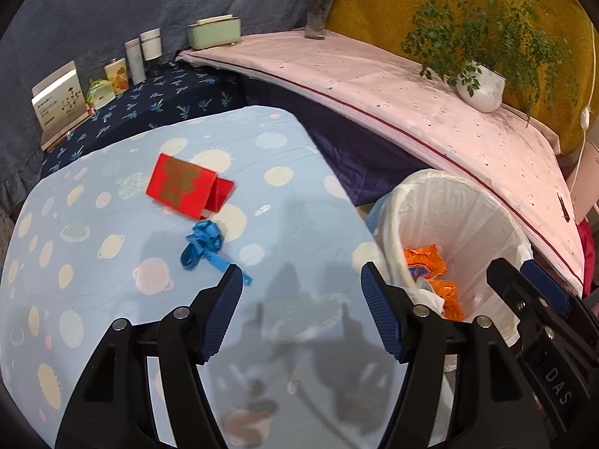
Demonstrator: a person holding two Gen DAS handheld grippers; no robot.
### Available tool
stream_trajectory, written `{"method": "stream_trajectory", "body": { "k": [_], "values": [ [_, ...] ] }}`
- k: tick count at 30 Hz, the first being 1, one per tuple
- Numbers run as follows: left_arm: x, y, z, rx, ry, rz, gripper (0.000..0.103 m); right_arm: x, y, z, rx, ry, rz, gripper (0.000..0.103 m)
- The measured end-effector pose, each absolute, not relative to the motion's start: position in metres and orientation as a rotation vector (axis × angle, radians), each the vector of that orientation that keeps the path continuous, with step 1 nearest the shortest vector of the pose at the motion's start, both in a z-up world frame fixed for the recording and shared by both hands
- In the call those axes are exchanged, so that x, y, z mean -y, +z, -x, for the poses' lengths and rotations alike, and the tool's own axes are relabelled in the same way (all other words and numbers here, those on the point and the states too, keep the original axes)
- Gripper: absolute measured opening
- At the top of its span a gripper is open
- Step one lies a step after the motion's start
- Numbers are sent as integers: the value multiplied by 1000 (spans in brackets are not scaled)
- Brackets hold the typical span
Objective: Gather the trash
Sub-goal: 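Grasp the blue ribbon with the left gripper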
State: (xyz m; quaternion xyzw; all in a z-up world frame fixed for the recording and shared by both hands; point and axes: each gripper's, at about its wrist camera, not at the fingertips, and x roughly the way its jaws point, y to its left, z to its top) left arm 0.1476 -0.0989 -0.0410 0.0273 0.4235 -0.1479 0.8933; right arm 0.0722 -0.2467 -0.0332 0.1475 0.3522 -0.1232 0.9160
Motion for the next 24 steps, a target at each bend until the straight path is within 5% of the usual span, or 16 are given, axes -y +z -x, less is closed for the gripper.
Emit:
{"method": "stream_trajectory", "body": {
  "k": [24],
  "values": [
    [21,-88,-212,-976,-167,5,81,177,-66,-129,-815,-145,-265,55]
  ]
}}
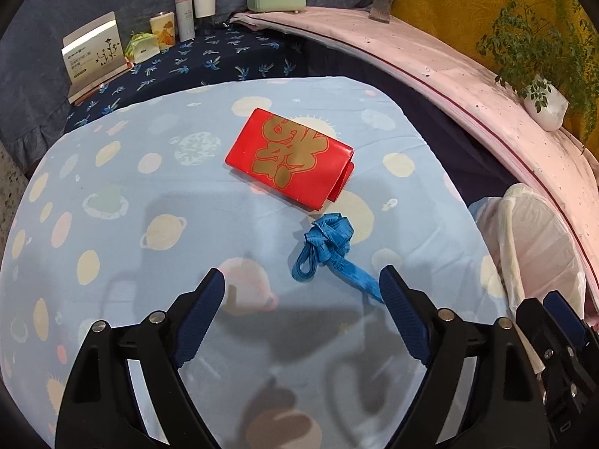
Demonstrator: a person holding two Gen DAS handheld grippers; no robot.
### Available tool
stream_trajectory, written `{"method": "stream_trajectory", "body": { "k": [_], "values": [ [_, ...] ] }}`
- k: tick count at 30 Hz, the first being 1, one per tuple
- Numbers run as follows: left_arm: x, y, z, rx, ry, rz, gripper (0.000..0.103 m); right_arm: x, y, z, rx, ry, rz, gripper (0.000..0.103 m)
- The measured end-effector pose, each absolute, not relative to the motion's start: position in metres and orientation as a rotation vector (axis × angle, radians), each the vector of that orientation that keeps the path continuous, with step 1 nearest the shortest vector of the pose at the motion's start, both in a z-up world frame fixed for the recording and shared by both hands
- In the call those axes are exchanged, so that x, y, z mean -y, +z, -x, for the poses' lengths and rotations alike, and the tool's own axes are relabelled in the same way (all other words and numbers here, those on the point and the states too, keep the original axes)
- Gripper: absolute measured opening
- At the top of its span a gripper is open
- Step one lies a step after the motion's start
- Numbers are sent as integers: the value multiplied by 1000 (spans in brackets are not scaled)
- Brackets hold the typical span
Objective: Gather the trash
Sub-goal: 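Grasp the blue ribbon with the left gripper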
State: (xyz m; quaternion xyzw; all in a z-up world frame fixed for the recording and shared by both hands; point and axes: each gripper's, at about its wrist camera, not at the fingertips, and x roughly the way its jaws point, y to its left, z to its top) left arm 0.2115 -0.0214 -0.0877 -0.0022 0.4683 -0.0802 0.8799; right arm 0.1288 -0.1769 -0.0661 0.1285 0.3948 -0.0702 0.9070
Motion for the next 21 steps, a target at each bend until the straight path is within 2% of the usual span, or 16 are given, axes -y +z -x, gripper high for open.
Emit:
{"method": "stream_trajectory", "body": {
  "k": [5,8,10,12,15,21],
  "values": [
    [23,-100,-227,-999,-176,11,77,174,-74,-141,-831,-141,-264,55],
    [23,-107,-232,-1024,-200,22,58,172,-79,-148,-840,-140,-263,55],
    [22,-110,-233,-1028,-211,21,33,169,-82,-151,-846,-138,-263,55],
    [19,-109,-233,-1026,-224,27,24,166,-84,-154,-852,-134,-262,55],
    [12,-106,-230,-1026,-241,62,19,159,-86,-157,-856,-125,-252,55],
    [-12,-97,-221,-1006,-223,96,18,142,-81,-166,-856,-91,-243,55]
  ]
}}
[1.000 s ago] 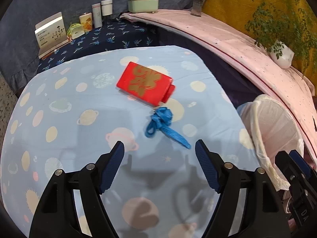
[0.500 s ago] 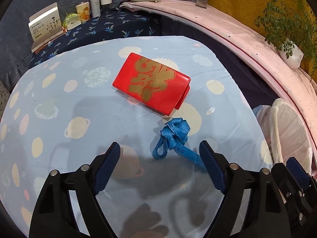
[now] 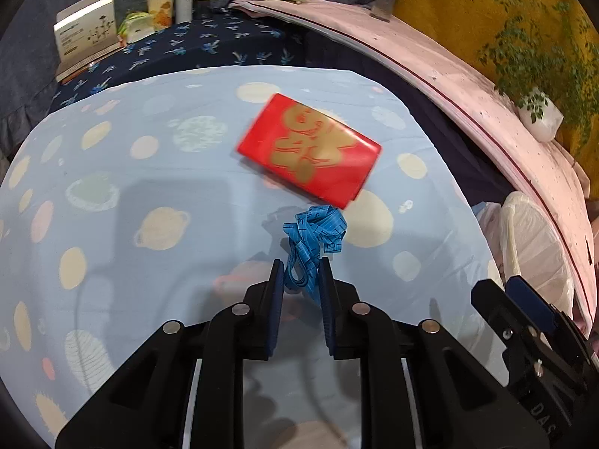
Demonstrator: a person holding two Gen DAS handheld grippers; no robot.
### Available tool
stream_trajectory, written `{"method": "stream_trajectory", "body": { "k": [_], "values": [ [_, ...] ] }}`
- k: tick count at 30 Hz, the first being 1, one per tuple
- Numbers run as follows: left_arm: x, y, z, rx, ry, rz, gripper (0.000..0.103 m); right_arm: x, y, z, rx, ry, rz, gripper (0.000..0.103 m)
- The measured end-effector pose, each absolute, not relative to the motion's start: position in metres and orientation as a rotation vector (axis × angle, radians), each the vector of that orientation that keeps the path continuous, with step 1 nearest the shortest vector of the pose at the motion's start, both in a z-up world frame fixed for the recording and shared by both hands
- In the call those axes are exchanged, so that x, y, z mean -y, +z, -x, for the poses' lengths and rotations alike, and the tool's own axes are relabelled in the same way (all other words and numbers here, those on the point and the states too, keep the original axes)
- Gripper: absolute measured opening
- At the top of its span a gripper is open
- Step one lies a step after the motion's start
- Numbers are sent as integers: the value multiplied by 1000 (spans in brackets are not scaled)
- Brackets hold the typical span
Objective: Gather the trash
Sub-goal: 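Grasp the blue ribbon with the left gripper, then grasp the red envelope by its edge with the right gripper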
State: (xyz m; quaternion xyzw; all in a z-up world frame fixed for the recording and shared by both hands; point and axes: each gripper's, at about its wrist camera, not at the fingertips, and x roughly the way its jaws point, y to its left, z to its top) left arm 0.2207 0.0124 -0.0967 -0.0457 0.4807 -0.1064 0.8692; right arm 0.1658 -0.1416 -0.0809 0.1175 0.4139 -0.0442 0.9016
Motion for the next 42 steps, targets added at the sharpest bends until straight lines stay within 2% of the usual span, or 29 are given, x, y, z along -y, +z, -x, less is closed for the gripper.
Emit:
{"method": "stream_trajectory", "body": {
  "k": [19,23,28,30,32,33,34,35,37,42],
  "values": [
    [-96,-79,-247,-952,-82,134,18,89,-81,-247,-873,25,-232,55],
    [-100,-81,-257,-942,-81,129,18,86,-86,-264,-864,16,-226,68],
    [-99,-85,-267,-944,-82,125,18,85,-92,-280,-868,22,-232,68],
    [-98,-86,-270,-946,-85,127,18,83,-96,-283,-878,37,-246,62],
    [-96,-87,-270,-947,-89,127,18,79,-100,-284,-897,51,-236,33],
    [-95,-87,-270,-947,-90,124,18,77,-101,-284,-906,60,-229,27],
    [-93,-87,-269,-946,-93,121,18,76,-102,-283,-911,67,-227,15],
    [-92,-86,-268,-945,-96,118,18,74,-102,-280,-916,72,-228,10],
    [-89,-84,-265,-942,-99,111,18,72,-100,-275,-912,81,-230,3],
    [-76,-77,-250,-937,-119,102,18,75,-92,-252,-900,86,-237,2]
  ]
}}
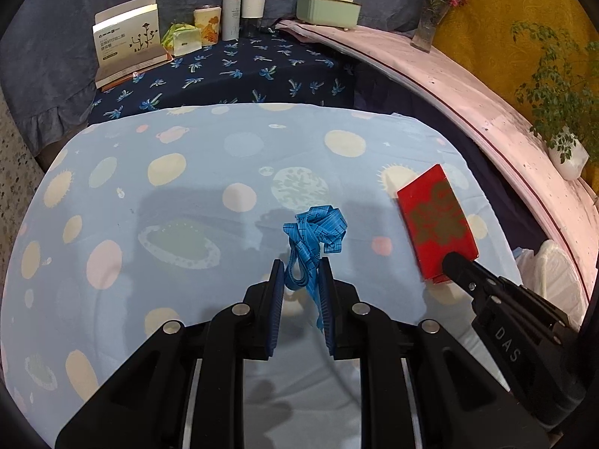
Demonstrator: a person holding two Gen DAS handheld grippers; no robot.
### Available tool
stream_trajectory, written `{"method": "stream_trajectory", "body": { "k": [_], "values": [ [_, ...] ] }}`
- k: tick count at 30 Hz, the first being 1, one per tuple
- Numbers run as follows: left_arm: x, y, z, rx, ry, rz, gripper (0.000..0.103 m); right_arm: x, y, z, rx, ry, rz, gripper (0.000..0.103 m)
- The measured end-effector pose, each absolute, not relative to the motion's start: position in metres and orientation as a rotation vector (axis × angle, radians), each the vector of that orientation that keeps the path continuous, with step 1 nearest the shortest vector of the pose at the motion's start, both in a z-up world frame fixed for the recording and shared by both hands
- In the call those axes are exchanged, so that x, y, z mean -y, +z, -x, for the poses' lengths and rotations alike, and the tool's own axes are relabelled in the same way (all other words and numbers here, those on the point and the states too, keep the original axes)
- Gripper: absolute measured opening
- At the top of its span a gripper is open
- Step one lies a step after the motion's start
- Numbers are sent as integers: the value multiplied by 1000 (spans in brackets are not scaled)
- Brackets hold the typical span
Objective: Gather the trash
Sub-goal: 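Grasp the red envelope by its edge with the right gripper, then carry ribbon and red envelope over the wastebasket and open both grippers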
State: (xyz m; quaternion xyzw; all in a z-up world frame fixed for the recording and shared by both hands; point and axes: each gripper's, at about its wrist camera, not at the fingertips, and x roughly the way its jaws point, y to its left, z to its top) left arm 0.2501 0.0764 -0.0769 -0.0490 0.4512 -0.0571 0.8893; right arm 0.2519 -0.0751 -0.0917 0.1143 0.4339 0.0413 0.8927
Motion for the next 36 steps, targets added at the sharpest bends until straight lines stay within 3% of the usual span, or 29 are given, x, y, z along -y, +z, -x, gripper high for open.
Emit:
{"method": "stream_trajectory", "body": {
  "k": [20,36],
  "values": [
    [20,-38,-170,-902,-267,18,18,165,-35,-139,-782,-48,-333,2],
    [100,-21,-120,-878,-377,-81,18,239,-24,-68,-722,-147,-407,2]
  ]
}}
